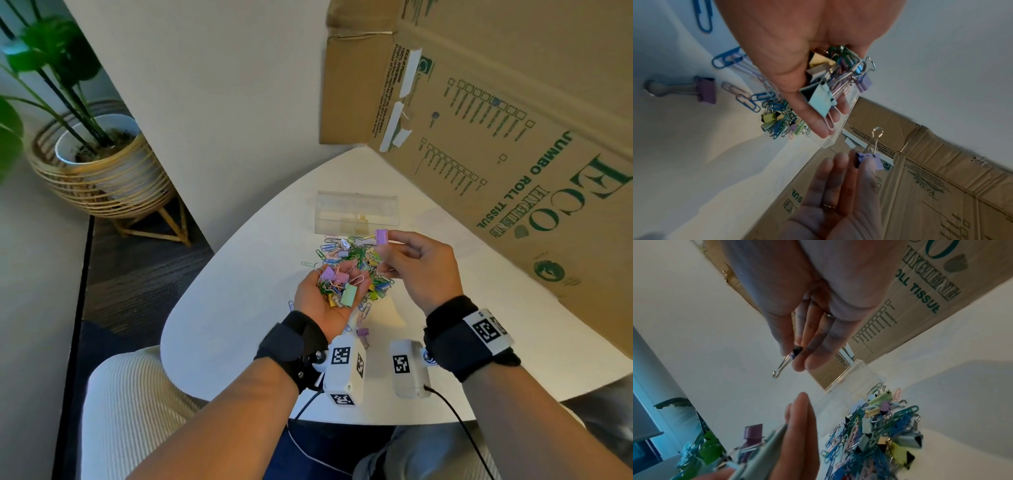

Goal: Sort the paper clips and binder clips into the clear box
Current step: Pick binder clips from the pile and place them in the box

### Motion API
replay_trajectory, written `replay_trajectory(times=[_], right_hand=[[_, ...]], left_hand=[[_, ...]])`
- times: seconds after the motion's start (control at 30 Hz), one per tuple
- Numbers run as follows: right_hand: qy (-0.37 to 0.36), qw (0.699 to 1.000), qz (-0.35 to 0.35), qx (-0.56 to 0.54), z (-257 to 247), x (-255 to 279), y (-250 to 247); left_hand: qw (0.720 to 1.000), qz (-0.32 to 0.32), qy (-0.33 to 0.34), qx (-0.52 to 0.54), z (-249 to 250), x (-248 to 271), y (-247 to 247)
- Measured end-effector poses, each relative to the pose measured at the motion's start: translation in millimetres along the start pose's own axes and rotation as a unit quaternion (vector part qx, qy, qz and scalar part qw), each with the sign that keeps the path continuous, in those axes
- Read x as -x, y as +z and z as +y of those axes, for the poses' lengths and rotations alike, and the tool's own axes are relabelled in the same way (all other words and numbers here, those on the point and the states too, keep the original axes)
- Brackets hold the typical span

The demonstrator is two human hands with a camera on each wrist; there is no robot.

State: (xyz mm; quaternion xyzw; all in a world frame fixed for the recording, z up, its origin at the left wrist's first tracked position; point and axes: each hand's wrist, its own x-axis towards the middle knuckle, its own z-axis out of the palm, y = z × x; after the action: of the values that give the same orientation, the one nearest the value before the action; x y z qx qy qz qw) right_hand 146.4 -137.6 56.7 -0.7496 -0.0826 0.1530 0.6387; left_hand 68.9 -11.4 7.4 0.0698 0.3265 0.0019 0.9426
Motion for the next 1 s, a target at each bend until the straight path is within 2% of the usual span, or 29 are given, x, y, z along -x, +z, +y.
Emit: replay_trajectory(times=[0.2,0.43,0.7,0.83,1.0], right_hand=[[0.010,0.995,0.083,0.052,-8.7,-39.6,-7.9],[0.045,0.988,0.137,0.063,-4.0,-73.1,-12.6],[0.065,0.984,0.148,0.073,-9.7,-92.1,-5.3],[0.091,0.985,0.102,0.110,-11.1,-99.7,-4.5],[0.048,0.982,0.075,0.168,-5.7,-79.2,-4.2]], left_hand=[[1.000,0.013,-0.003,-0.004,-4.1,5.1,-5.8],[1.000,0.012,0.007,-0.024,0.0,6.5,-13.1],[0.999,0.019,0.011,-0.034,-0.3,3.7,-11.8],[0.999,0.023,0.011,-0.038,-0.4,2.9,-12.6],[1.000,0.009,0.009,-0.019,2.8,2.5,-14.7]])
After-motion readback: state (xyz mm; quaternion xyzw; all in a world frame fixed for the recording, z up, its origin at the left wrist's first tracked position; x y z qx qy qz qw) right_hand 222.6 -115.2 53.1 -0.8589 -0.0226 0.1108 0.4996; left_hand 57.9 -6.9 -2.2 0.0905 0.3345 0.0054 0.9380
